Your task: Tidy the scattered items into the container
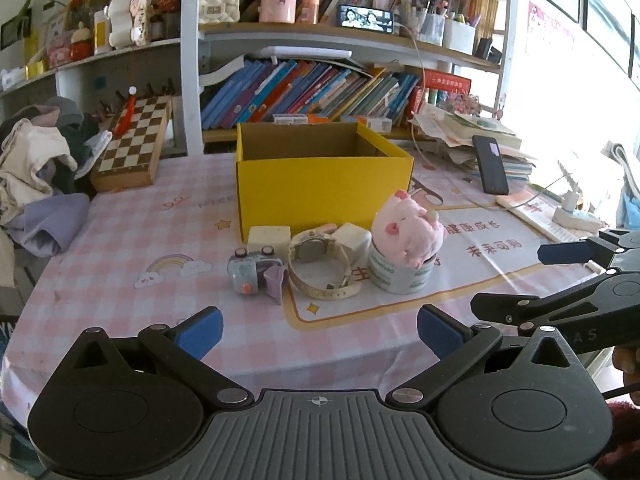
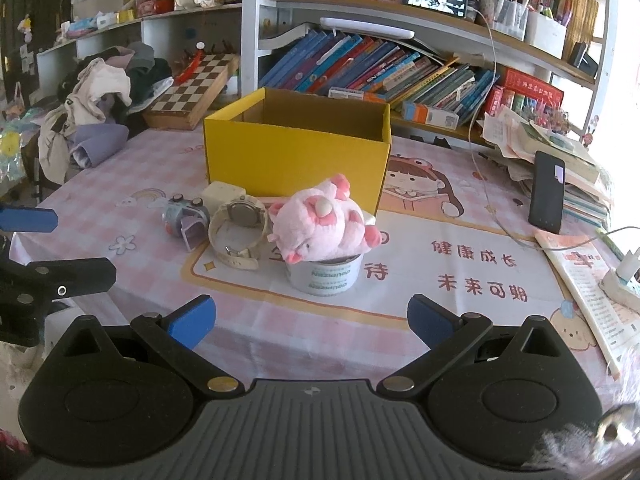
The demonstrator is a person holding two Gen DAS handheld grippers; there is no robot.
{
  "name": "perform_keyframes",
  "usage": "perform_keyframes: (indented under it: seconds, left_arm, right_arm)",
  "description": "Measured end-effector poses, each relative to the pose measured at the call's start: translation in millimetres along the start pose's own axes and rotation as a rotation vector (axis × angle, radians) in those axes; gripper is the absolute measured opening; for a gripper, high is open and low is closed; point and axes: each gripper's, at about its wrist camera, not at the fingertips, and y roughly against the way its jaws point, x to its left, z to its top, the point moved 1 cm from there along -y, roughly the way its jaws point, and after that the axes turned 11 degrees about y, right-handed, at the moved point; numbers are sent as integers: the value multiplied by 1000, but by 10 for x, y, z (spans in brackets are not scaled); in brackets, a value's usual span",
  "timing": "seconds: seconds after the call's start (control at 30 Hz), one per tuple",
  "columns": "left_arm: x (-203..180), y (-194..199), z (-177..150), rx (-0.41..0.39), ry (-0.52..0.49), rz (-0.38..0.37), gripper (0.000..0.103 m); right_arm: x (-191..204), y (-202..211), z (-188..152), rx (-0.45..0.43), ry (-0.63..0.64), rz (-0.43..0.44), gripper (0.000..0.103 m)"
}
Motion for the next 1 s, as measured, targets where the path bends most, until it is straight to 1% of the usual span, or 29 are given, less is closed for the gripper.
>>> perform_keyframes:
  seconds: [0.3,0.43,0.57,0.73,1.0]
  left_arm:
    - [-78,-18,6,6,-47,-21,103]
    - [-89,-10,1,13,-60,-28,103]
    - [-42,-5,-8,26,-37,-39,103]
    - [-6,-8,-16,37,-19,-34,103]
    - [7,-5,-23,43,-17,-33,103]
  right_arm:
    - [-19,-22,-11,20,-6,-20,103]
    - [-23,-9,-15,14,-9,-18,103]
    - [-15,-22,-13,28,-13,5,103]
    - [3,-28,-9,39,-16,23,103]
    - [11,-23,-1,43,-19,12,103]
